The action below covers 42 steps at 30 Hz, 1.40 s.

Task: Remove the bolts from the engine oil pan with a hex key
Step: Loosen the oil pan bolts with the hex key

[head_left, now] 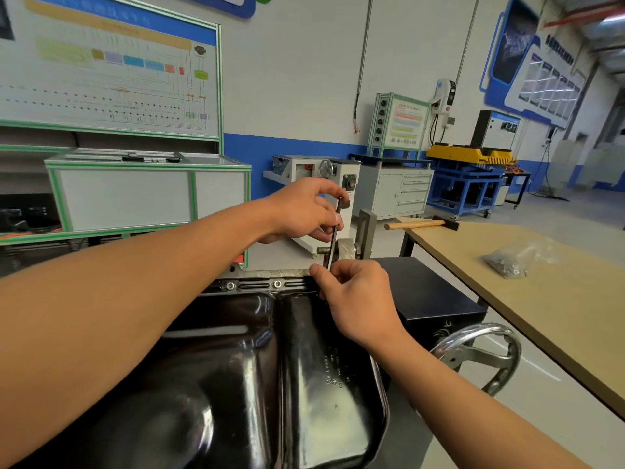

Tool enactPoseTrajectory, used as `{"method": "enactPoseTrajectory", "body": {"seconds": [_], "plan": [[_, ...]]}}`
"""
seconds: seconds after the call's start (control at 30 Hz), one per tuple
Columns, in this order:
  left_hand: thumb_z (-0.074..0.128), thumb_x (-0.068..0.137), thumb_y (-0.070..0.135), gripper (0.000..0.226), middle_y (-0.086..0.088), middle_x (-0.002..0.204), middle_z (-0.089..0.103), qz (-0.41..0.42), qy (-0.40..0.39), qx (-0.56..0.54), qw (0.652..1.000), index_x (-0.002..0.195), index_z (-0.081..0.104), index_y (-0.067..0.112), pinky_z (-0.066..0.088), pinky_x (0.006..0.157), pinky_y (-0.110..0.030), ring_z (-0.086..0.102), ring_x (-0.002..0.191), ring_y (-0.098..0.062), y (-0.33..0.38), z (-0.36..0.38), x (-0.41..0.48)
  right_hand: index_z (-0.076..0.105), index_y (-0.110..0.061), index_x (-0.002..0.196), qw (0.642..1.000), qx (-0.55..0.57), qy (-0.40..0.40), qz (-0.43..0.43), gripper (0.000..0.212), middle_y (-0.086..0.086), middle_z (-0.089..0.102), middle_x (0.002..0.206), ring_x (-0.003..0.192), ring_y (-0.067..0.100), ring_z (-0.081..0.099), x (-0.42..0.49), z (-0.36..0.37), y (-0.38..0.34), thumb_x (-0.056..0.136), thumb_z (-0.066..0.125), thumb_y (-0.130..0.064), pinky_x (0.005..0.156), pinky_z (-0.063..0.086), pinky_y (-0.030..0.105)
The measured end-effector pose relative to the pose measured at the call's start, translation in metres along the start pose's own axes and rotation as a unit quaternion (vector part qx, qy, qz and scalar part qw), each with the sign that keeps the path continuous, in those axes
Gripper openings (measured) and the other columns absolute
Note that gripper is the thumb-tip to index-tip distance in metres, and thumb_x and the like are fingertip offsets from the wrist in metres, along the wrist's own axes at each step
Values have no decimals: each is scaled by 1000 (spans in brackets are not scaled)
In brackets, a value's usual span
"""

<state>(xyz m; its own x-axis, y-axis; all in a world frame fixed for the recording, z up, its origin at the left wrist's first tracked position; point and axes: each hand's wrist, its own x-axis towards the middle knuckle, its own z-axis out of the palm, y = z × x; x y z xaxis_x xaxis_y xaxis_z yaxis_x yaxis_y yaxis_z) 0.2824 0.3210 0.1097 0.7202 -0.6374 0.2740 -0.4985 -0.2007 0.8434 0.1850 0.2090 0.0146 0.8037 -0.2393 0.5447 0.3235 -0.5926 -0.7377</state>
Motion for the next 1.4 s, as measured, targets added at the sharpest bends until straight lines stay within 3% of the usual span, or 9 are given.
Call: {"method": "enactPoseTrajectory", "body": {"seconds": [0.23,0.57,0.73,0.9,1.0,1.1,1.3,1.4], "plan": [[55,98,5,18,-6,76,66,-22,8,-21,1000,108,60,19,57,64,-26,60,68,-13,1,2,0,38,-20,48,999,-27,16,-19,56,-7,35,41,46,13,31,-5,5,1,95,65,-32,51,30,33],[49,102,6,8,-7,74,63,-48,9,-47,998,103,55,12,61,73,-36,57,69,-16,6,3,-2,34,-25,53,993,-91,5,-74,52,-8,34,47,46,12,41,-3,5,2,98,60,-25,46,25,24],[53,99,4,14,-10,82,74,-110,16,-109,988,89,51,13,61,73,-29,69,72,-14,-3,-35,-30,42,-15,60,983,-135,-35,-123,44,-2,41,56,56,23,37,-2,2,2,100,56,-25,59,37,42],[65,92,7,12,-16,89,76,-142,51,-21,988,91,54,10,61,73,-29,75,83,-24,-2,-49,-43,48,-7,62,981,-98,-49,-159,43,-5,38,55,59,20,35,-3,-2,5,100,60,-22,62,36,40],[74,82,14,16,-14,75,73,-206,5,18,978,79,59,9,61,64,-25,73,72,-21,-8,-63,-63,59,-7,69,973,-108,-86,-184,34,0,47,62,63,18,40,1,-7,8,100,60,-23,64,38,37],[79,77,20,24,-10,63,64,-254,-66,109,959,65,60,11,57,54,-21,66,62,-18,-12,-68,-85,74,-8,95,969,-109,-115,-188,21,7,62,80,79,22,56,1,-9,10,99,61,-24,75,44,38],[79,81,22,27,-4,62,68,-255,-117,251,926,62,61,14,49,47,-21,64,59,-15,5,-57,-86,71,-13,115,960,-141,-154,-187,26,4,63,95,92,20,59,-1,-18,9,101,56,-30,84,48,42],[78,81,8,14,-5,65,70,-249,-135,264,922,73,68,11,53,50,-21,67,60,-13,11,-60,-88,69,-16,118,950,-172,-172,-196,28,2,60,97,94,20,58,0,-24,9,102,52,-33,85,49,43]]}}
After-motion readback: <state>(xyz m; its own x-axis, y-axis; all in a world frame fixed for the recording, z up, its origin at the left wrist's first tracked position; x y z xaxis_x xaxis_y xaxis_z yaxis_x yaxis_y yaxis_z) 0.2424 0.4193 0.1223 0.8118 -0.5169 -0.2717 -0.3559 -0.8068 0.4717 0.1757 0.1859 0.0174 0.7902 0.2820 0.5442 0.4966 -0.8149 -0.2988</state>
